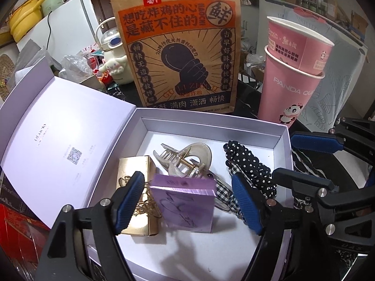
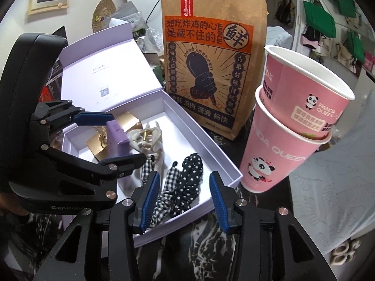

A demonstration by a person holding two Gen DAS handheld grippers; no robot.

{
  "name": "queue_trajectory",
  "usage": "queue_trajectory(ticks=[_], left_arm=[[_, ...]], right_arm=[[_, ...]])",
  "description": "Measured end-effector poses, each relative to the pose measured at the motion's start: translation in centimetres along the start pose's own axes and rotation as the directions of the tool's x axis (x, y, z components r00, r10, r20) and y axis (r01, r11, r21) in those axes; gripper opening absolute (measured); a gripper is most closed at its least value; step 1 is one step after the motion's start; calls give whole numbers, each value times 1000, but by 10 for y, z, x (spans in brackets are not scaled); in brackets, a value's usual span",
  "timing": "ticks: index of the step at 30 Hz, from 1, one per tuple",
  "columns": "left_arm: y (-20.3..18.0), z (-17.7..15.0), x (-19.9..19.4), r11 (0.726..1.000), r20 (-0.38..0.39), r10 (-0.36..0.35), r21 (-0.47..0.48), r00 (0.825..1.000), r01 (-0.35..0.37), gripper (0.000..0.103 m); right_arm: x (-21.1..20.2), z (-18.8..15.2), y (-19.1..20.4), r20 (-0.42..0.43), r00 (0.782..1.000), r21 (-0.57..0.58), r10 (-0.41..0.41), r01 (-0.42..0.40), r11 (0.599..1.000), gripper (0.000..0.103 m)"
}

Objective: Organize rigid objects
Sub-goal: 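Open both grippers to release the purple box and polka-dot scrunchie inside the box, then withdraw both grippers from the box toward the pink compact and dark case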

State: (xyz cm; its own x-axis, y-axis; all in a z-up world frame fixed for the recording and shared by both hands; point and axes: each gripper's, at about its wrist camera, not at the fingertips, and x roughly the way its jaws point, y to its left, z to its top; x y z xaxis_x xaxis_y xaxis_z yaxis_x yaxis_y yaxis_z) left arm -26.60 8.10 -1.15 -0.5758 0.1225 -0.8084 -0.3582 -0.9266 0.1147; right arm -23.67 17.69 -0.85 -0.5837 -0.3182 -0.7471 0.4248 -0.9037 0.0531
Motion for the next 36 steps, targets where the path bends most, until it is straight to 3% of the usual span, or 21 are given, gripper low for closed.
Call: queue_trajectory(ticks=[9,16,22,28,36], left_arm=[[11,-3,-17,999,15,28,-41,1000,-27,77],[23,-5,-38,997,61,51,-68,997,-47,77],[31,-8,-61,994,104,64,-97,992,-54,93],[37,-13,-87,991,135,68,-128,989,-50,102],[40,-23,-118,988,191,74,-147,979,-46,102]], right_arm=[[-15,1,5,23,1000,-11,-2,2,1000,44],[-26,7,13,58,998,-13,-1,2,1000,55],[-46,12,20,109,994,-14,-11,13,1000,64],[-68,14,27,149,989,-15,-24,27,1000,71],[-96,13,38,194,980,-21,-41,46,999,74]])
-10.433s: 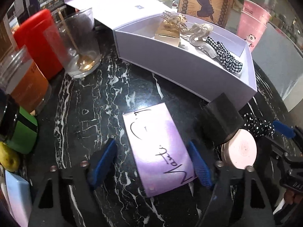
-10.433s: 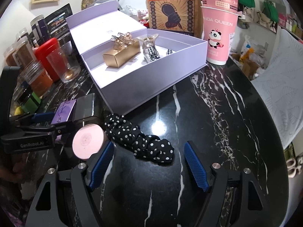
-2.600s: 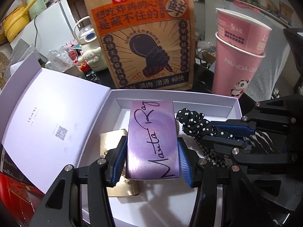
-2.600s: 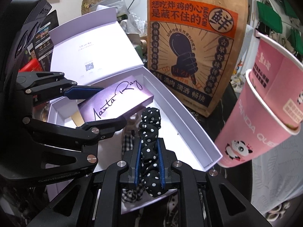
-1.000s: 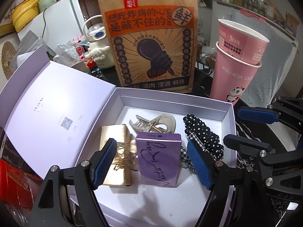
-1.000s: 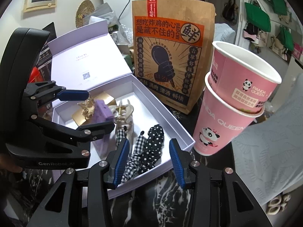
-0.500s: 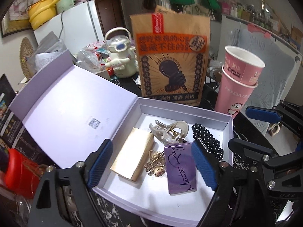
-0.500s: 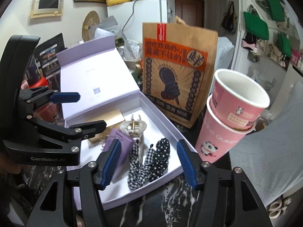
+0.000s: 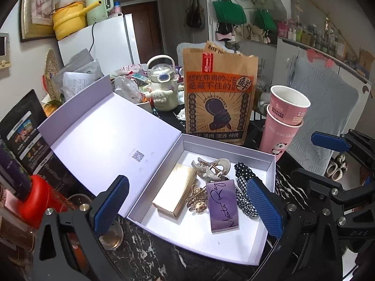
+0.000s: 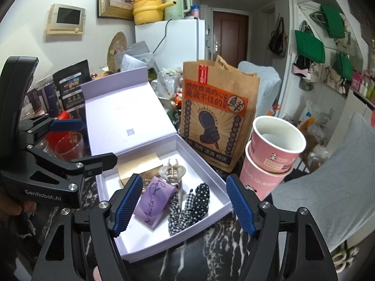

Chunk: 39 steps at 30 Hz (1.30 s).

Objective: Organize rigid objects
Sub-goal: 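Withdraw both grippers from the box toward the pink compact and dark case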

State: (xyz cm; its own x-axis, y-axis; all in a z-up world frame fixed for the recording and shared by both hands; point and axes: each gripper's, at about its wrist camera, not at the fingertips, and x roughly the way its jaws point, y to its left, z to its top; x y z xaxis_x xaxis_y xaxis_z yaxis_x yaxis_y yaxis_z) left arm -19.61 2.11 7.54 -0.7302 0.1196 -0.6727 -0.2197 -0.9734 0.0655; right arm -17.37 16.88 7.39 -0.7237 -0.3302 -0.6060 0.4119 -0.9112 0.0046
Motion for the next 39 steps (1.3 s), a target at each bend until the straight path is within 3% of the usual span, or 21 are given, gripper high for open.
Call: queue_trajectory(ticks=[17,39], left_arm=[[2,-22,-59,999,74,23,-31,997,-21,102],[-26,-79,-85,1000,35,-4,15,999,4,102]], right_arm=[[-46,-15,18,10,999,3,-37,36,999,75],[-82,-68,37,-9,999,18,-53,53,998,75]])
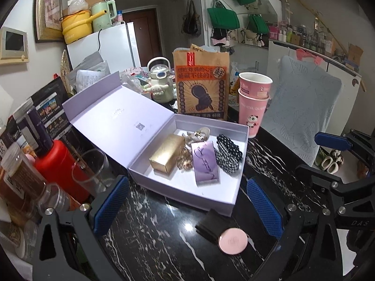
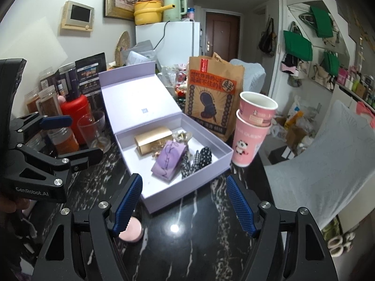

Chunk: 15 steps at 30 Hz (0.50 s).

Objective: Organize rigid objects
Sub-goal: 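Withdraw both grippers from the box toward the pink compact and dark case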

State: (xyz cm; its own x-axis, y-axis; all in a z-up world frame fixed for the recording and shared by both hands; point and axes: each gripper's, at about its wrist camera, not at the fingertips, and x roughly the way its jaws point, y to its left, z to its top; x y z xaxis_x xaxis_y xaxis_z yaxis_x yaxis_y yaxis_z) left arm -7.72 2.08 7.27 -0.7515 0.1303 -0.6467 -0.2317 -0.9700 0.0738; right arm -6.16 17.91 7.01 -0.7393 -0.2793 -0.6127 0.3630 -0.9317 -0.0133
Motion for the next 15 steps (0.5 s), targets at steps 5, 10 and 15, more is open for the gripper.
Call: queue_trajectory(ticks=[5,10,15], left_arm=[[-2,-15,3,999,-40,-34,-15,999,33,102],[-8,-31,7,998,-66,-56,-1,996,56,102],[-12,-46,14,996,-93,-92,-2,991,93,102]], right_arm=[[-1,-13,2,-14,1000,13,7,-7,1000,75],[2,-28,2,-33,999,36,35,-34,999,75],[11,-44,4,-66,996,58,57,-53,997,75]])
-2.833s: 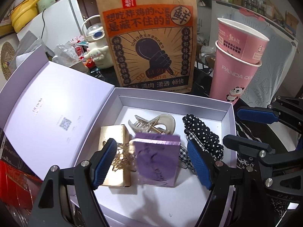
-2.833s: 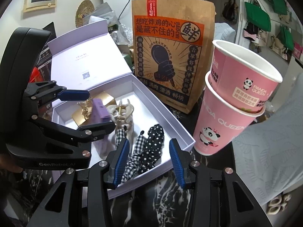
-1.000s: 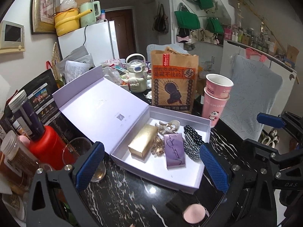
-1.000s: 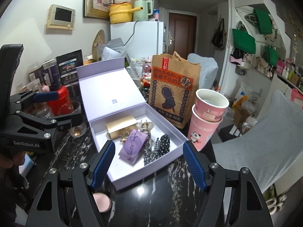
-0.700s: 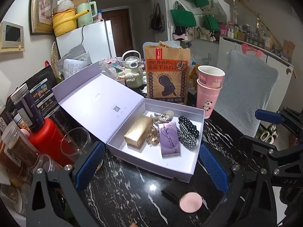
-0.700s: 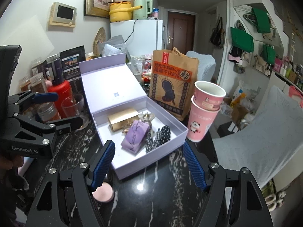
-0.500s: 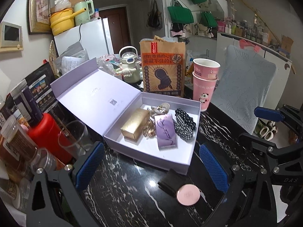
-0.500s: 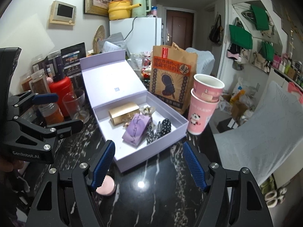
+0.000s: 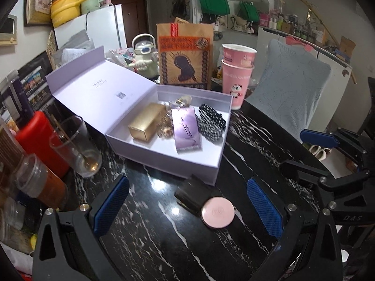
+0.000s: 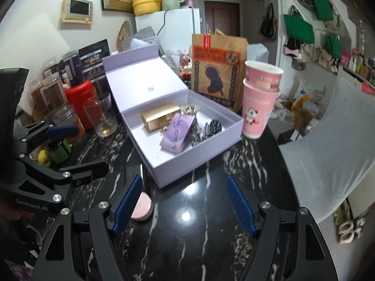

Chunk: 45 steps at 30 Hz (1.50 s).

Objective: Organize rigid objects
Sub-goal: 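Withdraw both grippers from the box toward the pink compact and dark case, then grasp the pink round compact with the right gripper while the left grasps the dark square case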

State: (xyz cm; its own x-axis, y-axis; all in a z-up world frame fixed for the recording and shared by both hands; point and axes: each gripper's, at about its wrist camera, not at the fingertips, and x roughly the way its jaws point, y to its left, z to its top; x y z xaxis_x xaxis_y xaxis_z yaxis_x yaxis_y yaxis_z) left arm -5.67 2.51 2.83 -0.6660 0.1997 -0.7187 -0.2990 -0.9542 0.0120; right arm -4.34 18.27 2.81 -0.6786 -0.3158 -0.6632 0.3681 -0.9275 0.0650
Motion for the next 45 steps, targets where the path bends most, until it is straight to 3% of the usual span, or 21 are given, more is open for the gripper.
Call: queue_trajectory(ticks=[9,26,38,40,42,45], left_arm=[[3,-20,15,999,-49,-33,-22,998,32,102],[38,-60,38,995,-136,-15,-102,991,1,102],[57,-55,45,992,-137,-11,-125,991,-6,102],[58,-53,47,992,-136,-15,-125,991,-2,102],[57,-51,49,993,-140,-18,-118,990,1,102],[53,-47,55,994,-147,-27,-109,989,11,102]], right_arm=[[16,-26,2,-44,999,29,32,-31,999,75],[69,-55,35,-154,980,18,126,-125,992,75],[103,-51,60,-204,964,-44,173,-186,982,74],[104,-50,61,-192,966,-54,175,-189,981,69],[104,-50,61,-188,969,-73,158,-174,982,54],[105,-49,59,-188,970,-82,153,-171,982,51]])
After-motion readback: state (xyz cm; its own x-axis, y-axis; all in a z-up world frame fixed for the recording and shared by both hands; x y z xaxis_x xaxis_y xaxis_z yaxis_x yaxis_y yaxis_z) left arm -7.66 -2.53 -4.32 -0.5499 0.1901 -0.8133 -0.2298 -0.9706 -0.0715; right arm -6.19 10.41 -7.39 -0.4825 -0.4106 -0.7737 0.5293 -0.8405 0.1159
